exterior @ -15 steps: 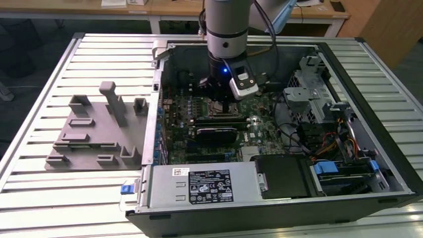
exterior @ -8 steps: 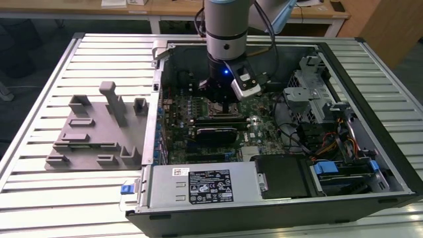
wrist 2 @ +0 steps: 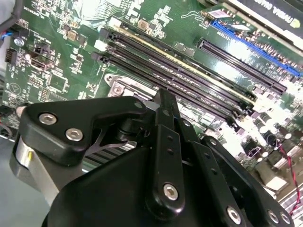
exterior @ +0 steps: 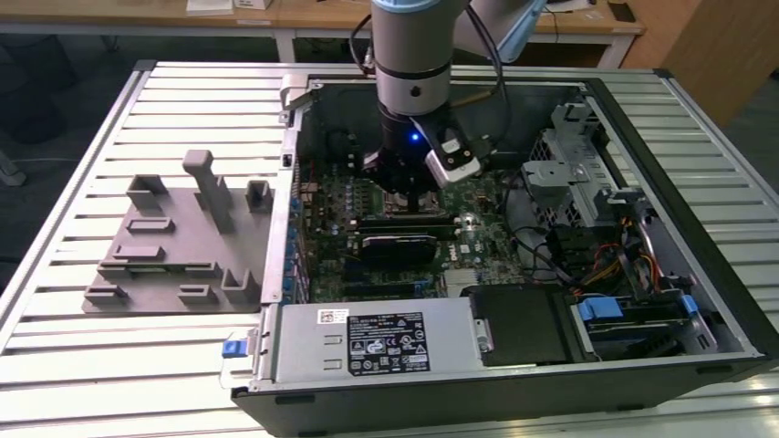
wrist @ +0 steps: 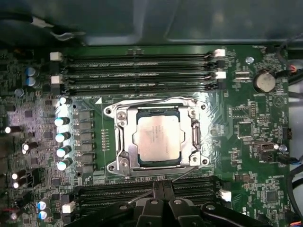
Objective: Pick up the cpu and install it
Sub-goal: 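Install the second cpu locking lever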
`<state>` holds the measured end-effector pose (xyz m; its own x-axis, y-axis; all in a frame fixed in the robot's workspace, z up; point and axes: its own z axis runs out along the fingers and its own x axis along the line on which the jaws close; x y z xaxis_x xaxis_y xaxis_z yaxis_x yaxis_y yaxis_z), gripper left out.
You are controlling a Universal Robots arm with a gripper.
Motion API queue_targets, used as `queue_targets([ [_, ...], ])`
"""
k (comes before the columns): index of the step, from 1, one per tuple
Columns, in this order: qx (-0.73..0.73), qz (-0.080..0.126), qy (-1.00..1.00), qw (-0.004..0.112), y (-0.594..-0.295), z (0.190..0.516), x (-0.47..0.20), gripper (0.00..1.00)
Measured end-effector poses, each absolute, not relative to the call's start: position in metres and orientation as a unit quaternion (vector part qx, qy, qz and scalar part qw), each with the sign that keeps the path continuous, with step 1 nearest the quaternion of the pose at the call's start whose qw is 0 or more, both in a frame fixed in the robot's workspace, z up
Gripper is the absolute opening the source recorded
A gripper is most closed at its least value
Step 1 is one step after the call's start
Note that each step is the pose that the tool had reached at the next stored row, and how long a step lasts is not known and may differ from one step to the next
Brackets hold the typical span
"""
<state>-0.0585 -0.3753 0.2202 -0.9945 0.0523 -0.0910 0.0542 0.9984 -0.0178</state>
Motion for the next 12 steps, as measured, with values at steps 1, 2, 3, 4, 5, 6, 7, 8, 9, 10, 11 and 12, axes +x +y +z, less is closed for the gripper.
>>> queue_targets([
  [1,0.023,-0.010,0.999,0.045,-0.3756,0.2193,-0.0590,0.11],
  [2,0.018,-0.010,0.999,0.045,-0.3759,0.2184,-0.0594,0.11],
  [3,0.014,-0.010,0.999,0.045,-0.3760,0.2174,-0.0598,0.11],
  [4,0.009,-0.009,0.999,0.045,-0.3762,0.2164,-0.0602,0.11],
  [5,0.005,-0.009,0.999,0.045,-0.3764,0.2154,-0.0605,0.11],
  [6,0.001,-0.009,0.999,0.045,-0.3766,0.2148,-0.0610,0.11],
  [7,-0.002,-0.009,0.999,0.045,-0.3766,0.2146,-0.0612,0.11],
  [8,-0.002,-0.009,0.999,0.045,-0.3766,0.2146,-0.0612,0.11],
  [9,-0.002,-0.009,0.999,0.045,-0.3766,0.2146,-0.0612,0.11],
  [10,-0.002,-0.009,0.999,0.045,-0.3766,0.2146,-0.0612,0.11],
  [11,-0.002,-0.009,0.999,0.045,-0.3766,0.2146,-0.0612,0.11],
  [12,-0.002,-0.009,0.999,0.045,-0.3766,0.2146,-0.0612,0.11],
])
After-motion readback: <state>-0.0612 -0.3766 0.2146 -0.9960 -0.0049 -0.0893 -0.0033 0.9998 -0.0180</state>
